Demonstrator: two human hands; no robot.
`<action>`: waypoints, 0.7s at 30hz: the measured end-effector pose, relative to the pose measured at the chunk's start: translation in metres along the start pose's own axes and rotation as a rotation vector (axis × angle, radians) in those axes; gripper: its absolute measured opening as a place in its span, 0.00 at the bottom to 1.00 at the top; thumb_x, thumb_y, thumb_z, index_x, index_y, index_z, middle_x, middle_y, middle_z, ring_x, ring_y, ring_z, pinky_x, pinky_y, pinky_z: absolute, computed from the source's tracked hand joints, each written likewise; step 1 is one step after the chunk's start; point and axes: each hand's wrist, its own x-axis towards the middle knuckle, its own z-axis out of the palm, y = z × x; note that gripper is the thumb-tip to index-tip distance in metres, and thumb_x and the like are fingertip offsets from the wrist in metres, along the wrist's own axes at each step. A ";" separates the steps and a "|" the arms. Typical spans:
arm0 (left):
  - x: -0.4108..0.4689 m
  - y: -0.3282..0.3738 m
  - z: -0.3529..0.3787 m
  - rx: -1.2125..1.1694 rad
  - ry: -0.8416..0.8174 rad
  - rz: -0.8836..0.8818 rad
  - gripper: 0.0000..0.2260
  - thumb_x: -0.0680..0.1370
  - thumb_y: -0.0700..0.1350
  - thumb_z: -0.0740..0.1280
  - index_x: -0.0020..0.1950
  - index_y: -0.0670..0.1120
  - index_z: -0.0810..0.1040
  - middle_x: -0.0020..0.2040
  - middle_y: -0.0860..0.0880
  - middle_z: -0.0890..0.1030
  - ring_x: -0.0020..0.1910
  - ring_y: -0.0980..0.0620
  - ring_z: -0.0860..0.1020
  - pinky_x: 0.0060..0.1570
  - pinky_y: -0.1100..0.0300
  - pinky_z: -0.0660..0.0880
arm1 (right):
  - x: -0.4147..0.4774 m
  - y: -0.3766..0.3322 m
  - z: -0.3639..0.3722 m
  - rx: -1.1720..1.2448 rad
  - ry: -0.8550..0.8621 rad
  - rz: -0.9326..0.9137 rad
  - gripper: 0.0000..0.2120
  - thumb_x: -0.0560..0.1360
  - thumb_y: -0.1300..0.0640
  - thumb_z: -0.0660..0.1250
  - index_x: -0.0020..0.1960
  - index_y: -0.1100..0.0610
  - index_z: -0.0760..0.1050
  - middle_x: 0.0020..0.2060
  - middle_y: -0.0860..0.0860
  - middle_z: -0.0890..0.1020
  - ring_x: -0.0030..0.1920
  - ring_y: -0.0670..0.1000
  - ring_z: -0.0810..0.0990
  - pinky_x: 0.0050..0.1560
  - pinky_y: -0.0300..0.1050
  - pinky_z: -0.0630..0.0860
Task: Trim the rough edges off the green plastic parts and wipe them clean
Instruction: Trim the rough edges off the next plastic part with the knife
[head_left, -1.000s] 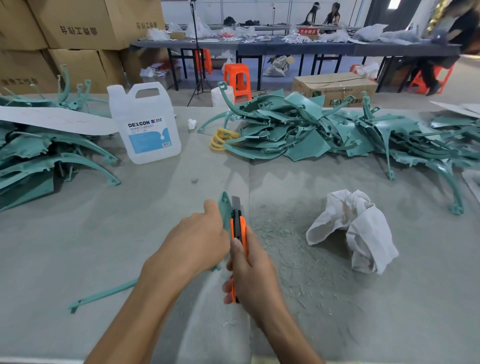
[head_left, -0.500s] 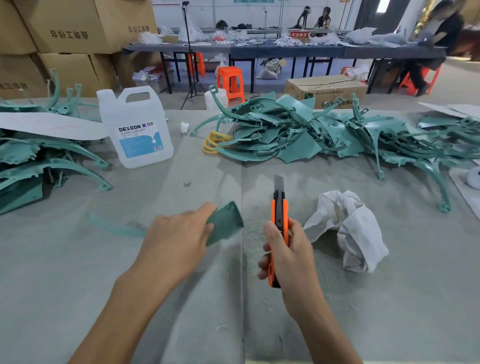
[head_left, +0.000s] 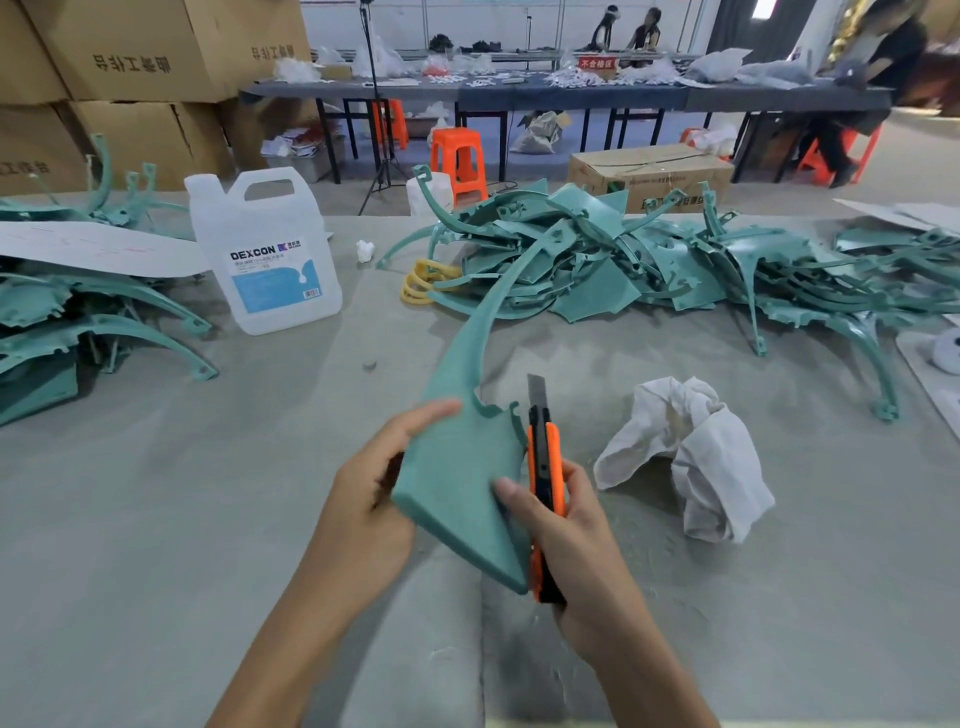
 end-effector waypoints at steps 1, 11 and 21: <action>-0.004 0.000 0.004 -0.148 0.015 -0.066 0.22 0.78 0.43 0.65 0.67 0.65 0.76 0.66 0.61 0.79 0.65 0.59 0.78 0.57 0.65 0.76 | -0.001 0.000 0.002 0.025 0.014 -0.001 0.29 0.64 0.46 0.83 0.58 0.48 0.74 0.38 0.48 0.82 0.36 0.47 0.82 0.25 0.41 0.70; -0.019 -0.005 0.033 -0.250 0.306 -0.250 0.10 0.73 0.48 0.70 0.53 0.57 0.83 0.46 0.50 0.86 0.44 0.52 0.84 0.44 0.56 0.79 | -0.005 0.016 0.009 0.006 0.037 -0.106 0.10 0.76 0.49 0.75 0.53 0.45 0.76 0.40 0.52 0.82 0.34 0.52 0.80 0.24 0.43 0.72; -0.015 -0.034 -0.013 0.755 0.095 -0.086 0.35 0.73 0.28 0.66 0.76 0.54 0.69 0.72 0.57 0.73 0.67 0.46 0.75 0.66 0.53 0.71 | -0.021 0.007 -0.034 -0.662 -0.024 -0.330 0.17 0.75 0.32 0.58 0.63 0.30 0.70 0.40 0.44 0.84 0.32 0.48 0.82 0.39 0.52 0.83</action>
